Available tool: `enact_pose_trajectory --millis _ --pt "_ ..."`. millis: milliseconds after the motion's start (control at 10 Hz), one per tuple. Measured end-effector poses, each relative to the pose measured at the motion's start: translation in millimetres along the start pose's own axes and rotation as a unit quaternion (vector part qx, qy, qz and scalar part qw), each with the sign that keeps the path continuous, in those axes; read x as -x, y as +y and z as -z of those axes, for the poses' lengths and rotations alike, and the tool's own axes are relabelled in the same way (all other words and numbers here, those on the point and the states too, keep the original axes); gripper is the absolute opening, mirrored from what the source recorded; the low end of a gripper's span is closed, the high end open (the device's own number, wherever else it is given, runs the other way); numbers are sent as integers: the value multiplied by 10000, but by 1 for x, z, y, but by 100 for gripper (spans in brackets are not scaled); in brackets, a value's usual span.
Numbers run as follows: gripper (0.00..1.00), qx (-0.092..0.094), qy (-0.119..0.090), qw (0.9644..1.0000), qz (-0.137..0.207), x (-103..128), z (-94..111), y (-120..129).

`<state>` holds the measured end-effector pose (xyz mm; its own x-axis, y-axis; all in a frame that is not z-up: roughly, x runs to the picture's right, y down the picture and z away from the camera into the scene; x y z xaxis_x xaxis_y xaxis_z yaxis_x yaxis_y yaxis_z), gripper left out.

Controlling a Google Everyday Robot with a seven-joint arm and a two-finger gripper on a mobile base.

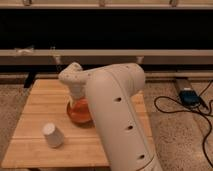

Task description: Push the ceramic bowl across the table

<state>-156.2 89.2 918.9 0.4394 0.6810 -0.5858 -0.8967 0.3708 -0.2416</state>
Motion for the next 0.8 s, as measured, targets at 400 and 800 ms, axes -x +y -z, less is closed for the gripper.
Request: enact_pose_trajectory --millis 400,800 --pt "80 126 -65 9998 150 23 -1 13" --pt "80 309 -201 9988 325 43 4 35"
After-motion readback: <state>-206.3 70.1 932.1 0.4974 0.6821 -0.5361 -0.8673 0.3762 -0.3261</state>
